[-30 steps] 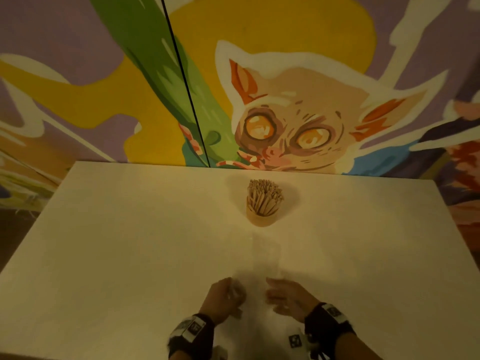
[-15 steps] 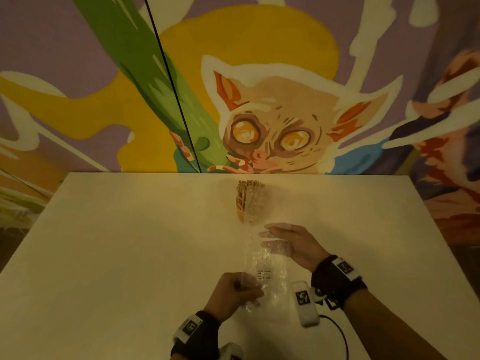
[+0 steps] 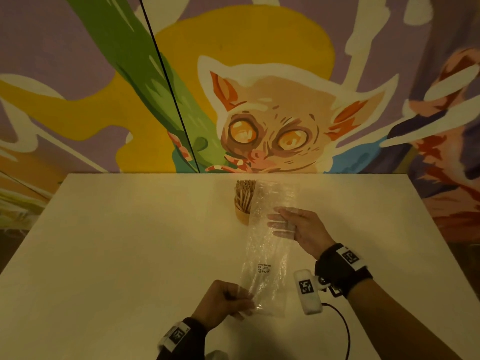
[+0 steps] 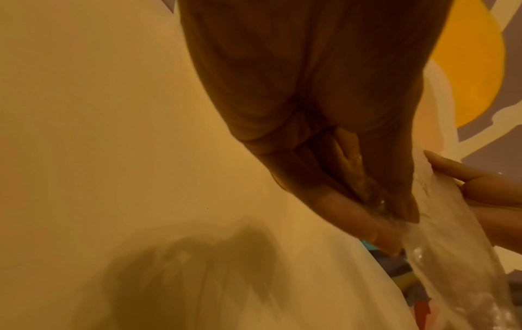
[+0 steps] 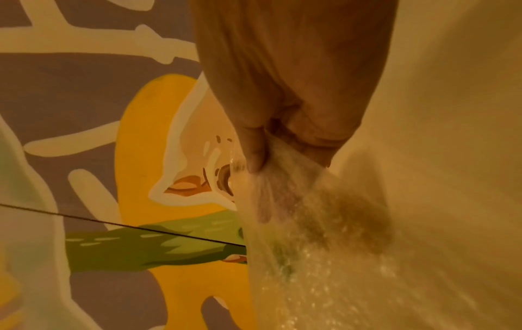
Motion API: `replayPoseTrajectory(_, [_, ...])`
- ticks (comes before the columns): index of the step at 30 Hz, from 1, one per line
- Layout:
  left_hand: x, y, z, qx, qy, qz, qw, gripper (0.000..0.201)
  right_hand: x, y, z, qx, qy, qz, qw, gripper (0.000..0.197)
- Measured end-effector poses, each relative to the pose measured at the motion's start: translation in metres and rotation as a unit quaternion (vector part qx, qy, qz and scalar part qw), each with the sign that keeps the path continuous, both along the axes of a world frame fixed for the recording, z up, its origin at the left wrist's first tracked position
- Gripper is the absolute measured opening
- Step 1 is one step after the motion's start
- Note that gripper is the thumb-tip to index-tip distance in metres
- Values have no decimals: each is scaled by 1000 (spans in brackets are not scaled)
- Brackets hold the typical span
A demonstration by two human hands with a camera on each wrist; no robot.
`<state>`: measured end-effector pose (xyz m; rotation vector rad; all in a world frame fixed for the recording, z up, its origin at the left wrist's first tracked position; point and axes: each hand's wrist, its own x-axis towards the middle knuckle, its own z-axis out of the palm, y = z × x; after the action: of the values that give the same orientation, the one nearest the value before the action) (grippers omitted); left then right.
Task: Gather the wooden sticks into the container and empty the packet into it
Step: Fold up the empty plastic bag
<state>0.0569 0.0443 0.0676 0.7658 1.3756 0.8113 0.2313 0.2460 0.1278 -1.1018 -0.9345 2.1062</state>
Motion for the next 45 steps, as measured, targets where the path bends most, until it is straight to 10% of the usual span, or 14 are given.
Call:
replayPoseTrajectory(8, [-26,7,4,7,122,-100,987,31,-6,0,11,18,-15,9,1000,28])
replayPoseTrajectory(12, [-35,33,24,58,98,-25,993,65,-14,-10,15,22,-34,43,998,28])
replayPoseTrajectory(18, [-15,82,50,91,2,111,990,21,-30,-21,16,69,-79,72,992,24])
replayPoseTrajectory(25, [-16,93,47,107,-24,230,967,17,-16,-13,13,188,-132,85,970,35])
replayPoseTrajectory(35, [-23,82,70,214,12,197,957,80,-15,-17,11,216,-80,-15,973,21])
replayPoseTrajectory(45, [-32,80,70,233,53,164,957,31,-7,-16,14,222,-36,17,974,37])
